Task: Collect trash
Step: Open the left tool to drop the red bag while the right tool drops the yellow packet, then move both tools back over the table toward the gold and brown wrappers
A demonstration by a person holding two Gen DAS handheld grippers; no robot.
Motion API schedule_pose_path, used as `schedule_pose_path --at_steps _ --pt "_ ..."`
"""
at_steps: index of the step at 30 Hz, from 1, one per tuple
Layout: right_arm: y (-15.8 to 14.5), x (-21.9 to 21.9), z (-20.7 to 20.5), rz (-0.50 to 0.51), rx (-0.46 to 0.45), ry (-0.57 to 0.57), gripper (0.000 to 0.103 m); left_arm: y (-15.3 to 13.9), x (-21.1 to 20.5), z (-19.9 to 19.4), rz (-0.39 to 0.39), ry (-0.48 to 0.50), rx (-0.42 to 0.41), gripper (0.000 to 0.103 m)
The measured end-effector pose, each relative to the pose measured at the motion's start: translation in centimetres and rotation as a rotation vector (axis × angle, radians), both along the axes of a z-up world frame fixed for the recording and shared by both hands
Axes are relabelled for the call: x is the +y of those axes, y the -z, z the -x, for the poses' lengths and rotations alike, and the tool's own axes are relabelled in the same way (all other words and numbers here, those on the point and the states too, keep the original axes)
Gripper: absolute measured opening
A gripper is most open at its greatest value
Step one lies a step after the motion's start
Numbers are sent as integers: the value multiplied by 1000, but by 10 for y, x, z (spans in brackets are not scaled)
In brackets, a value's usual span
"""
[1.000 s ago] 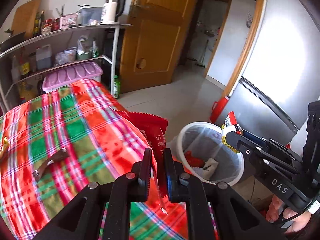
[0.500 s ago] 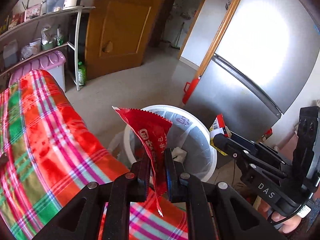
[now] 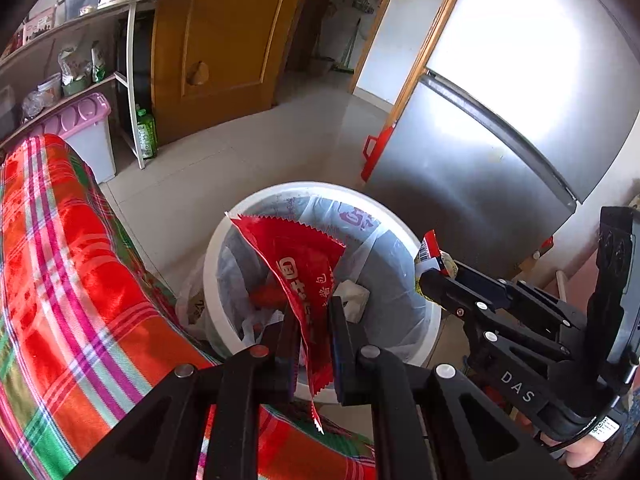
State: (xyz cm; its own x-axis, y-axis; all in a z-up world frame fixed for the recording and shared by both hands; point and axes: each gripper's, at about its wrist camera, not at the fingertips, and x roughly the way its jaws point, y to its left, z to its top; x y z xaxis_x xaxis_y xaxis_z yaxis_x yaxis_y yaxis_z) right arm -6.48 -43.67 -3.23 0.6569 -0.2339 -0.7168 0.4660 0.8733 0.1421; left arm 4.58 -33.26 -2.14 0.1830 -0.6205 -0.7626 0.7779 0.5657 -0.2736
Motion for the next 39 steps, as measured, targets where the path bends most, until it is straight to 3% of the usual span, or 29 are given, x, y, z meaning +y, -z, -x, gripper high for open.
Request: schedule_pose_path --at_steps 4,6,9,12,14,16,27,39 --pt "11 -4 -4 -4 35 -2 28 9 -10 0 -13 9 16 18" --pt "16 -7 -6 -12 45 -1 29 10 -12 -1 -14 1 17 28" --pt "21 -10 -10 -14 59 -2 29 11 -13 -5 -10 -7 22 34" --pt "24 -11 -14 -6 74 6 34 12 -13 -7 -9 -14 25 35" --pt "24 -11 -13 -6 74 12 46 11 -12 -7 -11 -16 24 37" --pt "23 -12 -13 -16 68 17 50 8 -9 -5 1 -20 24 39" --pt "4 1 -4 -6 19 9 50 -13 9 2 25 -45 -33 40" --pt "-27 28 -3 22 -52 -41 51 -48 55 6 74 -125 -107 46"
